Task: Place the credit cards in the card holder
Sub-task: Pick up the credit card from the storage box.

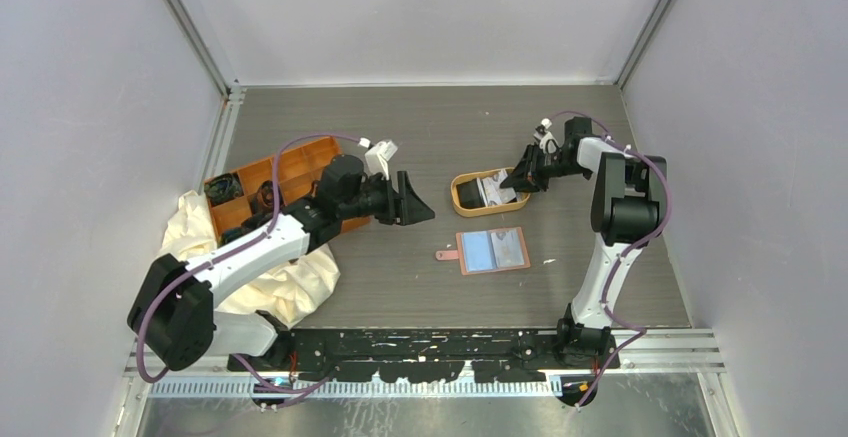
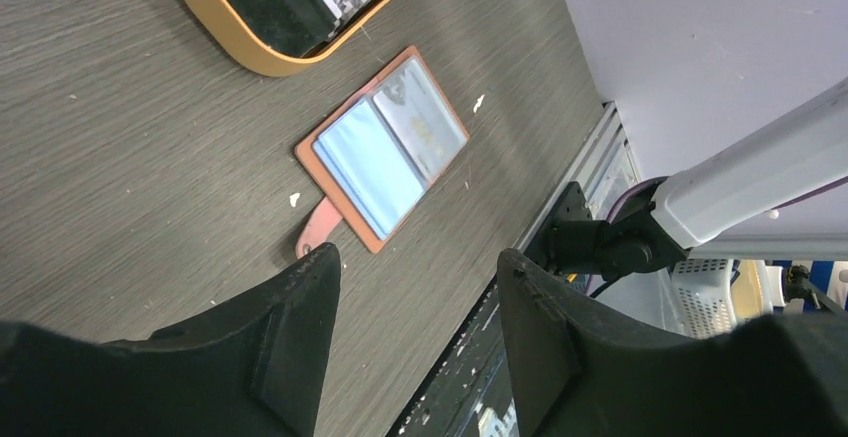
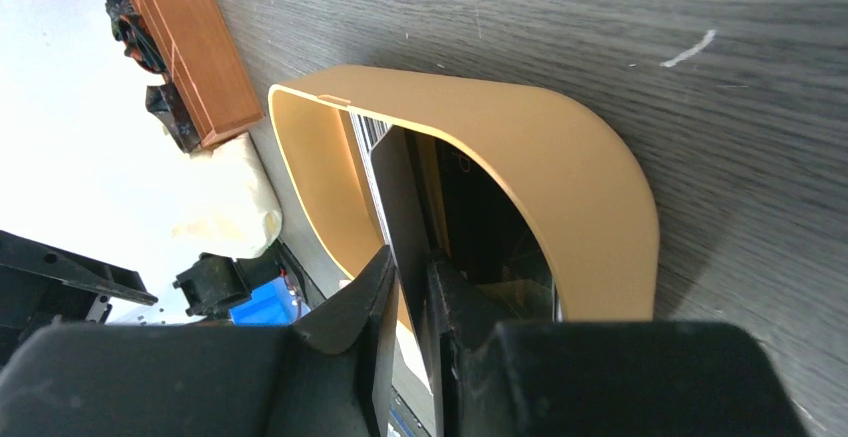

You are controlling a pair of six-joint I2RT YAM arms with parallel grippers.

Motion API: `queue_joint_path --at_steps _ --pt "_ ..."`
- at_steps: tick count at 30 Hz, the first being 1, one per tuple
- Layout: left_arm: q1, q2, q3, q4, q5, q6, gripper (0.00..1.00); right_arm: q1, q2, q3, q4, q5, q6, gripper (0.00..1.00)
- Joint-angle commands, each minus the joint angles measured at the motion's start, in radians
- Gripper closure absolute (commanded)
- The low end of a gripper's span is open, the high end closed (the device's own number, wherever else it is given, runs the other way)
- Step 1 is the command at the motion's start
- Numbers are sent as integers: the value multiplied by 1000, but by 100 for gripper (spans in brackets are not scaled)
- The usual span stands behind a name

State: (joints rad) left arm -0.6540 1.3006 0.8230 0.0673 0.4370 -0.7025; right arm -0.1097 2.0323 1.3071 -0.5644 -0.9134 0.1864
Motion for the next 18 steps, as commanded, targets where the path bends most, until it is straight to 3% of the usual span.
queue_joint_path --at_steps 1,6,11,14,18 --pt "4 -6 0 54 9 12 41 -8 -77 8 4 -10 -1 79" --pt "4 1 -23 87 24 -8 42 -8 -83 7 3 0 -6 81" --pt "5 11 -45 143 53 -39 42 -9 -103 4 2 51 -24 92" --pt "5 15 -76 235 84 -92 43 -11 -134 3 0 66 -42 98" --pt "3 41 -131 415 125 -183 44 -17 -208 -5 -3 69 -70 99"
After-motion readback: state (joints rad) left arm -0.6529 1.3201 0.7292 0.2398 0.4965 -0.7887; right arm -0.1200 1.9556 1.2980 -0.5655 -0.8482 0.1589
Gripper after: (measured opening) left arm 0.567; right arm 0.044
